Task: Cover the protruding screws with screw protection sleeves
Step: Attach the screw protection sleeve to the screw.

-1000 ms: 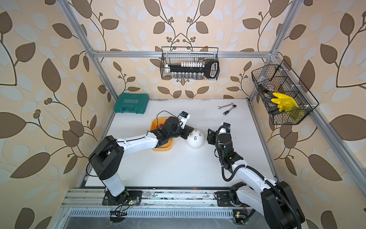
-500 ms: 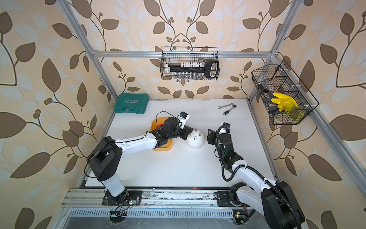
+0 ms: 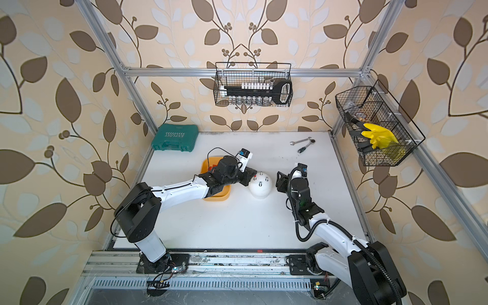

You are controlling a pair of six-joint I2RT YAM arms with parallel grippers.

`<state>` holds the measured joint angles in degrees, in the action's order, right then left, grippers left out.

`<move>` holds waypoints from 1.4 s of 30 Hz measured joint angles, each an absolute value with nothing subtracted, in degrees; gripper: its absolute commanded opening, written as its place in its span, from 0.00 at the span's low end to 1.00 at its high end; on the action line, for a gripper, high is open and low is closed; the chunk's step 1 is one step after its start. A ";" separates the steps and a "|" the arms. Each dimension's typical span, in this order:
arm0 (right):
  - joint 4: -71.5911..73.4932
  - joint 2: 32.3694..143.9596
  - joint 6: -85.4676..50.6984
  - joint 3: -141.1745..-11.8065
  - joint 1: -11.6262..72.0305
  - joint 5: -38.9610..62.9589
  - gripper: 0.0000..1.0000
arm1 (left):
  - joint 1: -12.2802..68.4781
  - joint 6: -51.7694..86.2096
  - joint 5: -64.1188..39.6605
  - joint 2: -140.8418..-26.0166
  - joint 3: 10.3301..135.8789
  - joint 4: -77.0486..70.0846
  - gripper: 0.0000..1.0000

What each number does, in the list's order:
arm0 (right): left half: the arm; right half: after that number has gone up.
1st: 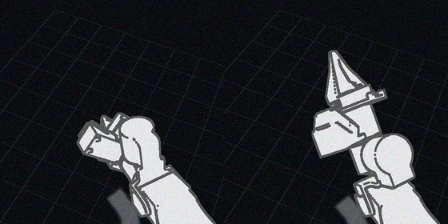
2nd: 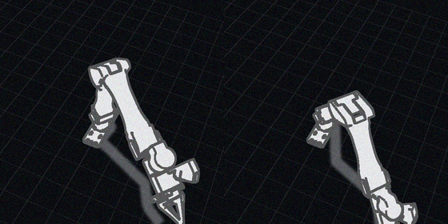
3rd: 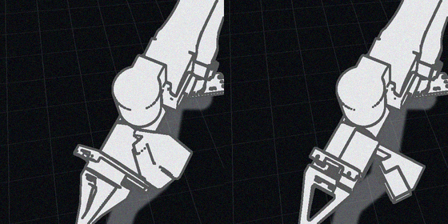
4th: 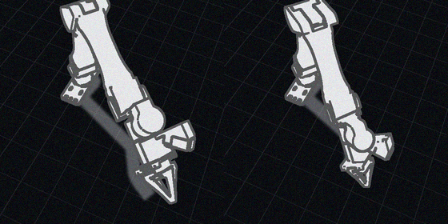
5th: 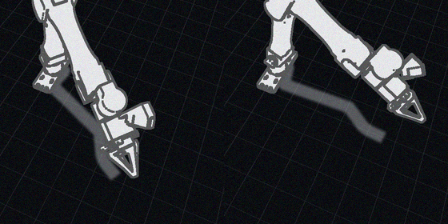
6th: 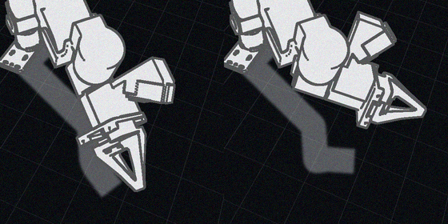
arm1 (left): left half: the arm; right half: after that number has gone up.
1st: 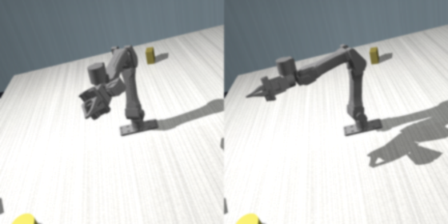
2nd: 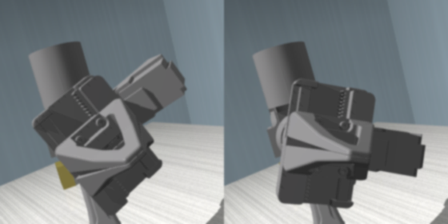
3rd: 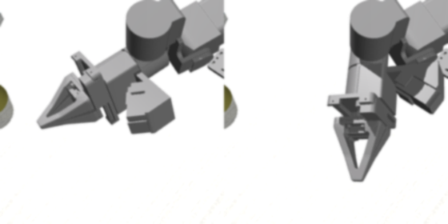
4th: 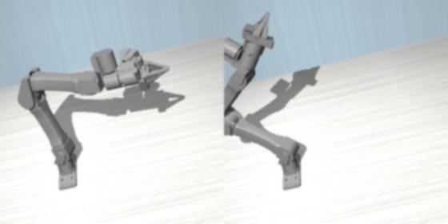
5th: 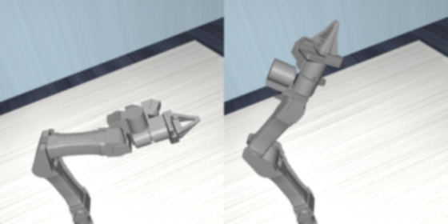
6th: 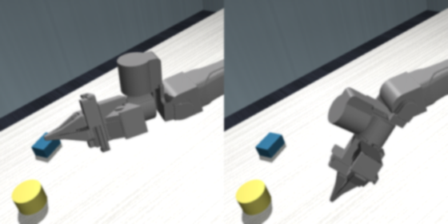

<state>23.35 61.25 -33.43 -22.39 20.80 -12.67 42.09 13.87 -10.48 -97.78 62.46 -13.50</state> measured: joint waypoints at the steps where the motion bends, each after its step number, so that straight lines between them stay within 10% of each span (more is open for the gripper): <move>1: 23.35 61.25 -33.45 -22.39 20.80 -12.67 0.57 | 42.09 13.87 -10.48 -97.78 62.46 -13.50 0.12; 20: 23.35 61.39 -33.43 -22.39 20.80 -12.67 0.58 | 42.63 13.85 -10.37 -97.78 61.65 -14.48 0.14; 32: 23.35 61.69 -33.43 -22.39 20.80 -12.67 0.58 | 42.83 13.34 -10.26 -97.62 60.07 -13.78 0.36; 37: 23.35 61.69 -33.43 -22.39 20.80 -12.67 0.57 | 43.00 12.14 -10.17 -95.94 59.55 -13.80 0.59; 42: 23.38 61.71 -33.43 -22.39 20.80 -12.64 0.58 | 43.03 12.93 -9.82 -92.33 59.09 -13.89 0.59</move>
